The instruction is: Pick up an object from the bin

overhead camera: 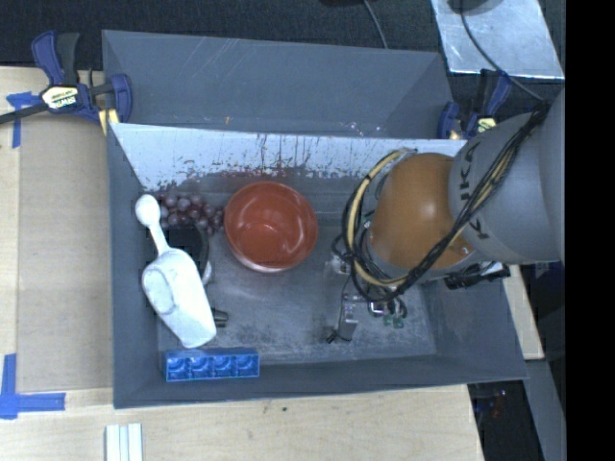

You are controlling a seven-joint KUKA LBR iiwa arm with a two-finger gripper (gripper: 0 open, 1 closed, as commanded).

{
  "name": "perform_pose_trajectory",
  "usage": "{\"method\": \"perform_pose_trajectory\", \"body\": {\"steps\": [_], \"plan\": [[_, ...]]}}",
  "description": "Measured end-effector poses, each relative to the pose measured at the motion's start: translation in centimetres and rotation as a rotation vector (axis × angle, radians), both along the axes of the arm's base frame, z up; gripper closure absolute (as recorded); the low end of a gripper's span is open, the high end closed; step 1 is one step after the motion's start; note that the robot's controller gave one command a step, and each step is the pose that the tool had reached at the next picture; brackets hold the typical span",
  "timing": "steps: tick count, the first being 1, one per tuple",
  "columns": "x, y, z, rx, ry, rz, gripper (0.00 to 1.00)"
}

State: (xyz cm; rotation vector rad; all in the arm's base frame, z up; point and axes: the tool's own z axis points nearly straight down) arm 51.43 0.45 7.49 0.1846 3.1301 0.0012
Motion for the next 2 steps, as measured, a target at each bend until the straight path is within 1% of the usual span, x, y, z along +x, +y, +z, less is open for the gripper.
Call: {"method": "perform_pose_trajectory", "body": {"steps": [1,2], "plan": [[4.1,0.7,-0.4,-0.001,-0.018,-0.094,0.0],[1.1,2.0,9.0,0.0,-0.013,-0.042,0.0]]}}
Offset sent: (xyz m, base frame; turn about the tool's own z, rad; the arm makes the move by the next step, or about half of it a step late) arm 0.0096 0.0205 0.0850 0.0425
